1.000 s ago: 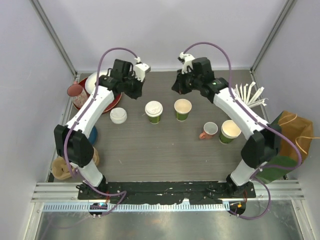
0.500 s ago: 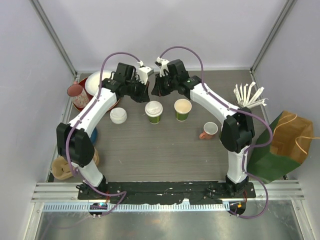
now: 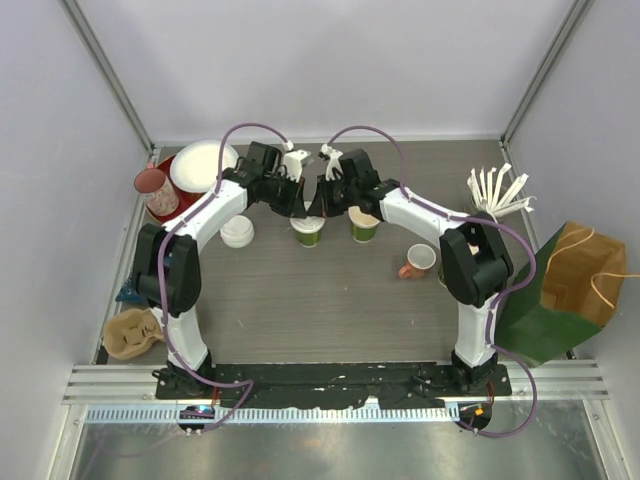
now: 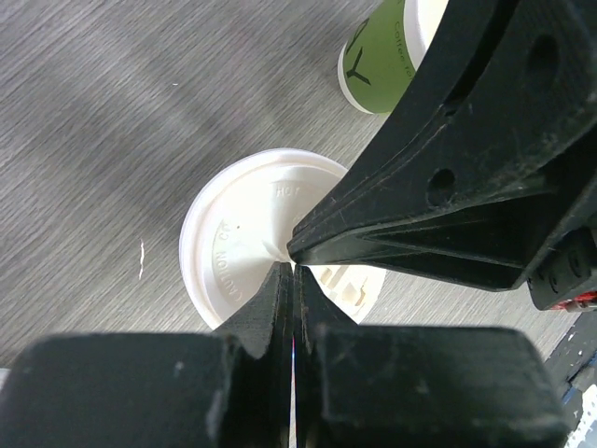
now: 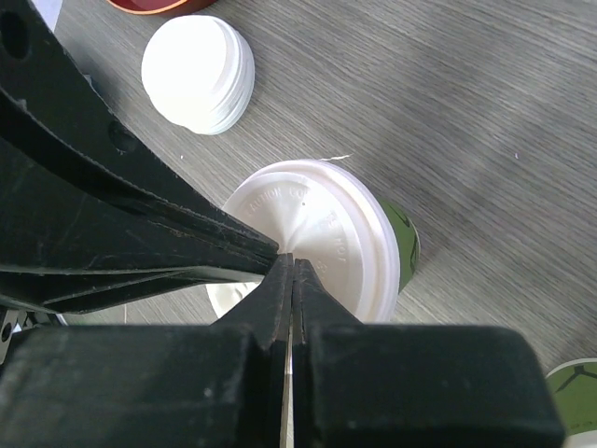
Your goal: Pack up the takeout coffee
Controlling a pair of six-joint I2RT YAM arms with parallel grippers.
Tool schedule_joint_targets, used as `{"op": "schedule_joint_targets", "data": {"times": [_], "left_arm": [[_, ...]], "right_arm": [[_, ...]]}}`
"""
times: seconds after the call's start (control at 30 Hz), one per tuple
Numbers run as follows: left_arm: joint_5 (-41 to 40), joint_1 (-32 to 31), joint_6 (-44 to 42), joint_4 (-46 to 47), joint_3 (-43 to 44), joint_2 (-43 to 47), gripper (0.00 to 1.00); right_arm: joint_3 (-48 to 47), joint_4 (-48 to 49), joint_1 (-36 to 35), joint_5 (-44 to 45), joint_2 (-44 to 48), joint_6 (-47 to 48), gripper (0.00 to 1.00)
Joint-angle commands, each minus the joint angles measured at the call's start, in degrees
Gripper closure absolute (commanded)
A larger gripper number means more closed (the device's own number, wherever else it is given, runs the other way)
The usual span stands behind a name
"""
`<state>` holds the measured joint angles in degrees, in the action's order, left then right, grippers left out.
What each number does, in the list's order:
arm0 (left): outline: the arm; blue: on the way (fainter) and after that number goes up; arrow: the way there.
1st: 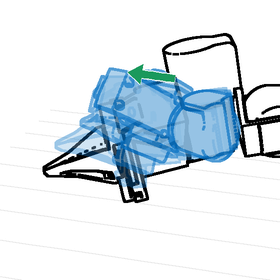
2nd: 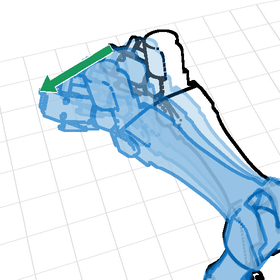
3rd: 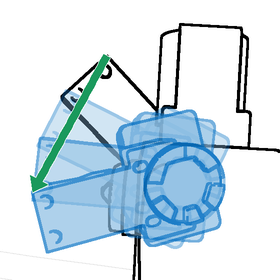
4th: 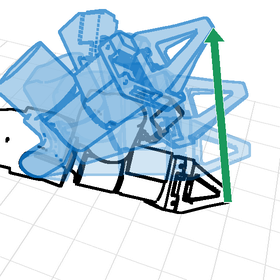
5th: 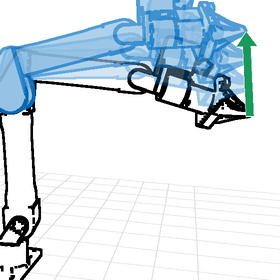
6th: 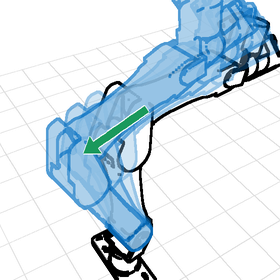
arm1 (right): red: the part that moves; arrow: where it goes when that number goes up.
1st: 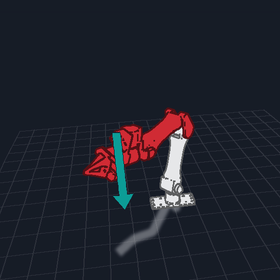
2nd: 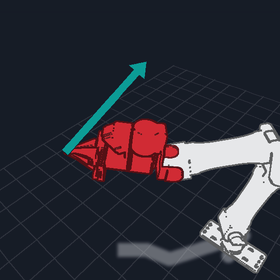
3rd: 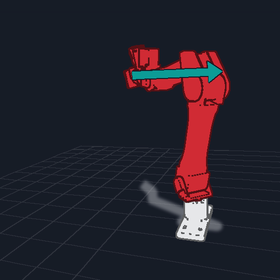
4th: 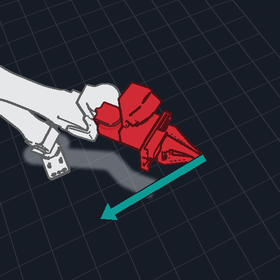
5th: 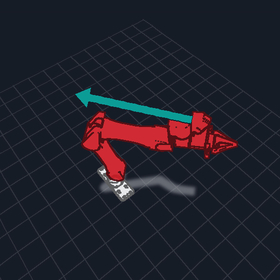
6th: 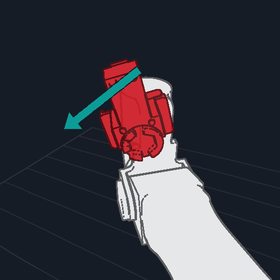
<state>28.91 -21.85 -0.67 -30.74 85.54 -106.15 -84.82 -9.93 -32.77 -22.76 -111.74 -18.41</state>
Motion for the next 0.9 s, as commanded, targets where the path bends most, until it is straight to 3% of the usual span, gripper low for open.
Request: {"op": "schedule_joint_targets", "data": {"times": [0.0,0.43,0.87], "left_arm": [[-1.66,0.05,-0.92,-1.51,-1.52,2.87,1.0],[-0.16,1.28,-1.53,-4.85,2.0,8.5,1.0],[-4.91,1.46,-4.17,-1.43,-5.81,3.32,1.0]], "right_arm": [[-1.39,-3.86,-0.71,2.55,2.32,1.27,0.99],[-10.63,-11.16,-1.24,4.48,4.43,4.35,0.99],[1.49,-6.24,-0.8,4.48,2.93,3.3,0.99]]}}
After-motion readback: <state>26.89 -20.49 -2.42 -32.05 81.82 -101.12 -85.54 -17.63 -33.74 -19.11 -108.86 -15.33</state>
